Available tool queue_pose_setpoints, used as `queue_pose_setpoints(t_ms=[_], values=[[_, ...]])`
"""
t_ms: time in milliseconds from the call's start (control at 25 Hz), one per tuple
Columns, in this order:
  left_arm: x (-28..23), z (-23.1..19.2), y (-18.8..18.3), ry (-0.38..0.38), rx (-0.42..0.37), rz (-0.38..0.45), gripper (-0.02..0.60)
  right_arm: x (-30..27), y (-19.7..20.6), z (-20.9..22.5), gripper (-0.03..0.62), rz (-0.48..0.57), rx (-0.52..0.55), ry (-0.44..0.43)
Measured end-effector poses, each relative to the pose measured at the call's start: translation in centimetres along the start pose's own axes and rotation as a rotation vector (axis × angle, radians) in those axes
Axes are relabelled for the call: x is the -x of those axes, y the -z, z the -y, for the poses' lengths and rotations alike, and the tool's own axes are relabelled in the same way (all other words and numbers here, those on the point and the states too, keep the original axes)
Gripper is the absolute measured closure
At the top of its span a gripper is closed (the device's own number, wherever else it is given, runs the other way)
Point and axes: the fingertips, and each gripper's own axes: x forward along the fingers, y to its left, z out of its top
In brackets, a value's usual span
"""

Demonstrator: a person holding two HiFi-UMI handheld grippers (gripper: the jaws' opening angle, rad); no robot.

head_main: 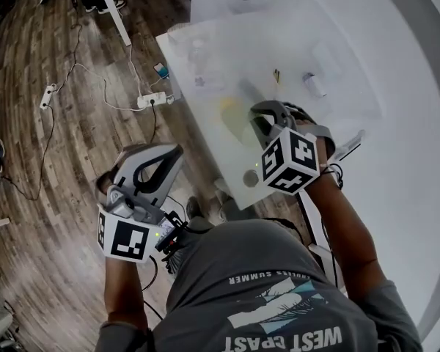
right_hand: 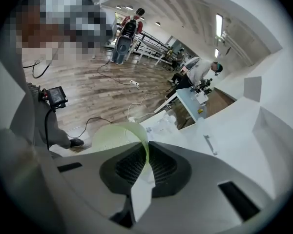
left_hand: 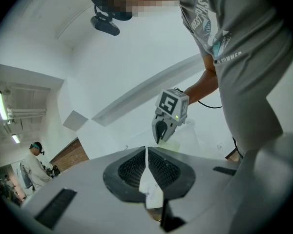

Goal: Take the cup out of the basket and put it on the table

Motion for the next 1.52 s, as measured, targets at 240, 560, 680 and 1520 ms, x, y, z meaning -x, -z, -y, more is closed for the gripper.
queue_pose_setpoints(t_ms=[240, 560, 680, 1520], values=[[2.3, -0.3, 0.9, -0.032, 0.015, -0.028, 0.555, -6.0, 2.5, -5.8, 0.568, -0.099, 0.005, -0.145], [4.9, -0.4, 2.0, -0.069, 0.052, -0.044, 0.555, -12.1, 6.8, -12.2, 0.566, -0.236, -0.027, -0.294], [5.3, -0.3, 2.2, -0.079, 0.058, -0.045, 0.555, -13.3, 7.8, -13.2, 0.567, -0.264, -0.042, -0.323], [5.5, 1.1, 1.7, -0.06, 0.068, -0.048, 0.555, -16.2, 11.7, -14.1, 0.566, -0.366, -0.178, -0.379]])
